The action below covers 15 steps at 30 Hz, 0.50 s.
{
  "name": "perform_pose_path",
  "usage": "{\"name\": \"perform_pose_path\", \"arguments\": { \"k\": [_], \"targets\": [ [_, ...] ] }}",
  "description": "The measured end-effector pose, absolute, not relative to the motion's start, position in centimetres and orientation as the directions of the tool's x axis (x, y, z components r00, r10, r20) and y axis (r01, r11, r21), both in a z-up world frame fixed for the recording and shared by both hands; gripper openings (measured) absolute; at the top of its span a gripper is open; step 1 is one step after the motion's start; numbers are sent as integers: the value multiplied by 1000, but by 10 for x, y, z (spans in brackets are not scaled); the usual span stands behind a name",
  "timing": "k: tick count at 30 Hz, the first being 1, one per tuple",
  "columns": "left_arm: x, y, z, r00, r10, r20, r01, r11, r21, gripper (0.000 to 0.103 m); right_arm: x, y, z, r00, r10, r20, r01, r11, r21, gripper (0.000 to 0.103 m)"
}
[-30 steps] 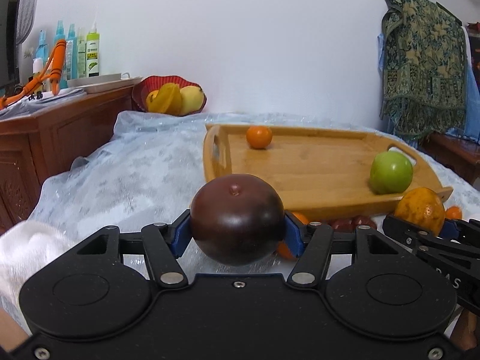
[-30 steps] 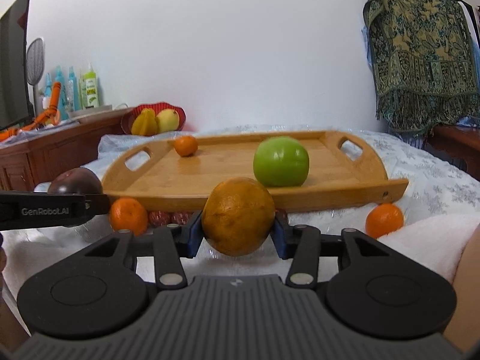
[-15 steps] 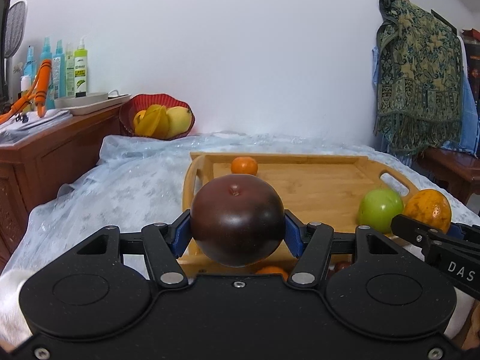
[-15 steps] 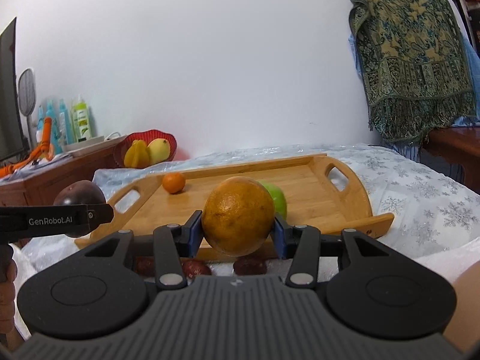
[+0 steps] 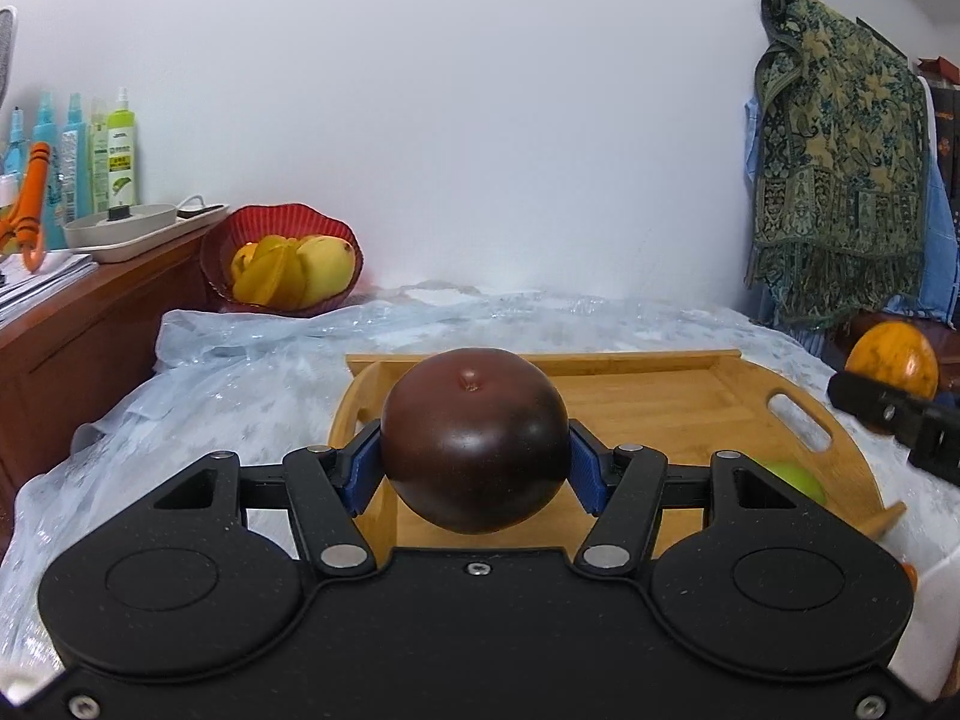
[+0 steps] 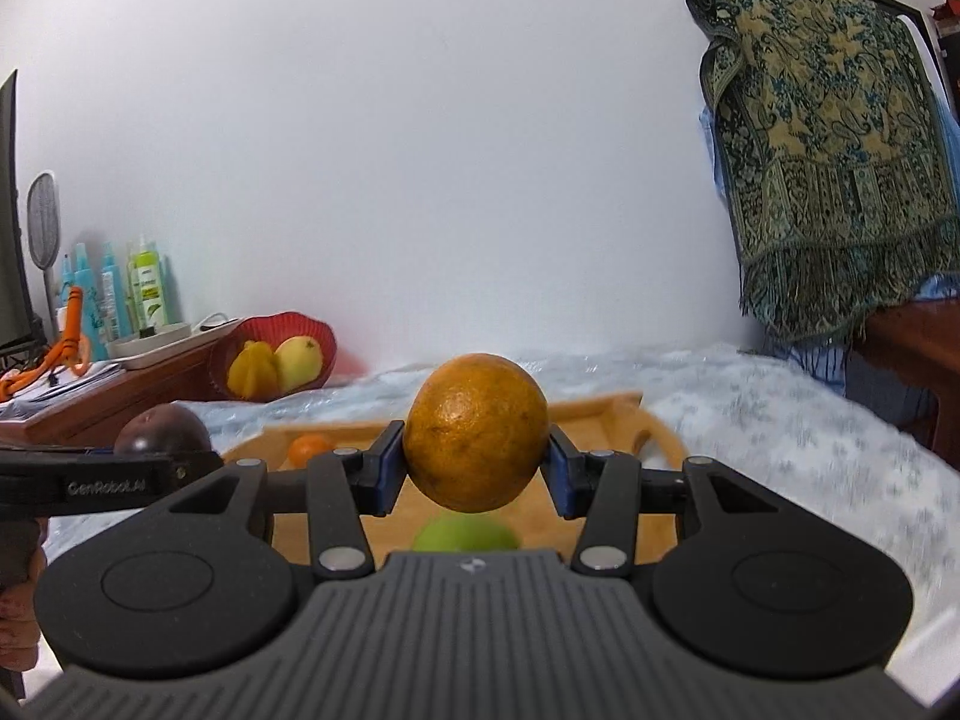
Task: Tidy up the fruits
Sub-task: 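Lift and carry the purple fruit with the left gripper while the right carries the yellow citrus over the tray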
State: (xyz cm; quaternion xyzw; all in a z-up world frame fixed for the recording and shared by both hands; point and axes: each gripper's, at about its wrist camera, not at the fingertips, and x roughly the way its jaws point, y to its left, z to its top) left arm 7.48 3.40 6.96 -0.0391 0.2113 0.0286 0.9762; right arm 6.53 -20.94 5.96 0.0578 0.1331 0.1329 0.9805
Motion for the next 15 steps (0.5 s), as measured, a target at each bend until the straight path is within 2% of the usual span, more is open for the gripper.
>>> {"name": "perform_pose_path", "arguments": {
  "k": [9,15],
  "targets": [
    [129,41,60,876,-3,-483,-57,992,-109,59,141,-225,59,906,257,-337,-203,961,188,51],
    [152,46,47,854,7,-521,-74,991,-107,59,183,-224,48,875,261,-408,-212,964,163,51]
  ]
}}
